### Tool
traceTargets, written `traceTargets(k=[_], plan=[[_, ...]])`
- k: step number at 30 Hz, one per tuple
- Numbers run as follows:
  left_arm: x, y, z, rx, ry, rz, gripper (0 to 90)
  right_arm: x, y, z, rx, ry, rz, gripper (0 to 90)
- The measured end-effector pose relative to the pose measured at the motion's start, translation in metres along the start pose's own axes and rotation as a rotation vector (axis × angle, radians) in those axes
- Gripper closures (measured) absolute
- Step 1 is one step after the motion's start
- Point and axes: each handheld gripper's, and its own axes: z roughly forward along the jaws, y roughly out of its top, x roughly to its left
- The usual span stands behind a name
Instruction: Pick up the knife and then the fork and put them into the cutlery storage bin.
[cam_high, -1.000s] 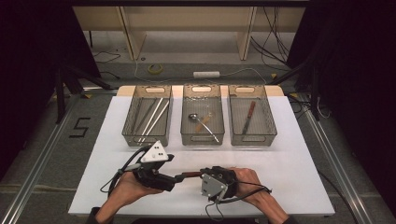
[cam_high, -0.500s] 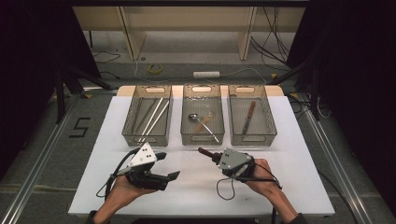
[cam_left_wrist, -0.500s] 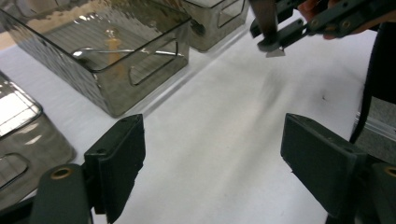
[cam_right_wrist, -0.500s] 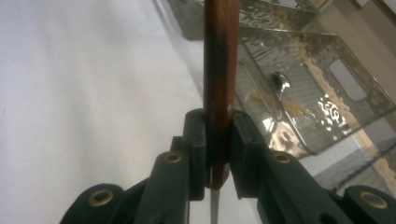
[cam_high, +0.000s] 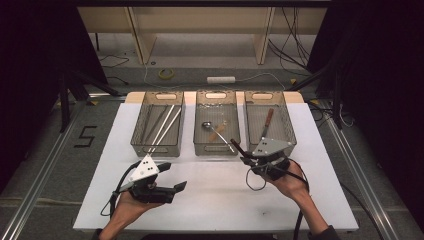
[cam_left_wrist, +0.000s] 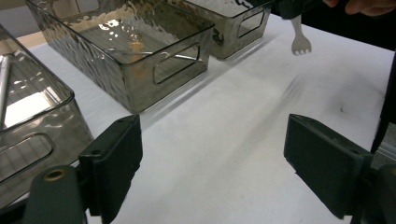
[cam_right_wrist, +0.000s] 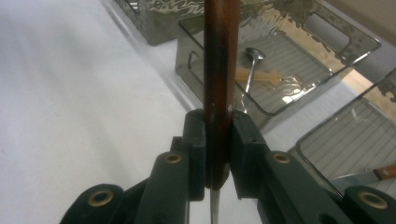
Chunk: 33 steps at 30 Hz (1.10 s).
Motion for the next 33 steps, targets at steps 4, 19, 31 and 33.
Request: traceTargets(k=[4, 19, 31, 33], plan=[[0.003, -0.002, -0.002, -0.008, 0.008, -0.016, 18.9, -0.011, 0.000, -0.003, -0.001, 0.003, 0.057, 78.5], [0.001, -0.005, -0.008, -0.040, 0.022, -0.019, 17.8, -0.049, 0.019, -0.016, -0.033, -0.033, 0.149, 78.4], [-0.001, -0.007, -0.009, -0.039, 0.018, -0.013, 17.3, -0.074, 0.027, -0.017, -0.039, -0.073, 0.197, 78.4], [-0.001, -0.007, -0.008, -0.036, 0.018, -0.013, 17.3, -0.078, 0.029, -0.017, -0.037, -0.085, 0.206, 78.4]])
